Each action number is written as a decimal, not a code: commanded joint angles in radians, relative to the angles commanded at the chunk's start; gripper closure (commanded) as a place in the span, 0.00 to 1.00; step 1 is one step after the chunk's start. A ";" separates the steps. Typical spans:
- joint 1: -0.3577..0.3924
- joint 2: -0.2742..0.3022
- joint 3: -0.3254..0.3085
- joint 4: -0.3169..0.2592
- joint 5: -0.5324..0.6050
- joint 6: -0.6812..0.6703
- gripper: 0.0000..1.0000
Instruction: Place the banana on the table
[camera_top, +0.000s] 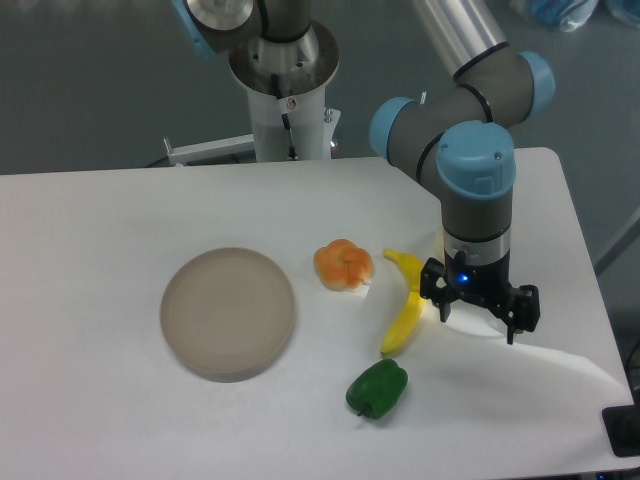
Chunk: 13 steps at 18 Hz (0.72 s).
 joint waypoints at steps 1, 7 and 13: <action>0.000 0.000 0.005 0.000 0.011 0.000 0.00; -0.002 -0.008 0.021 0.000 0.064 0.038 0.00; -0.005 -0.017 0.040 0.000 0.121 0.107 0.00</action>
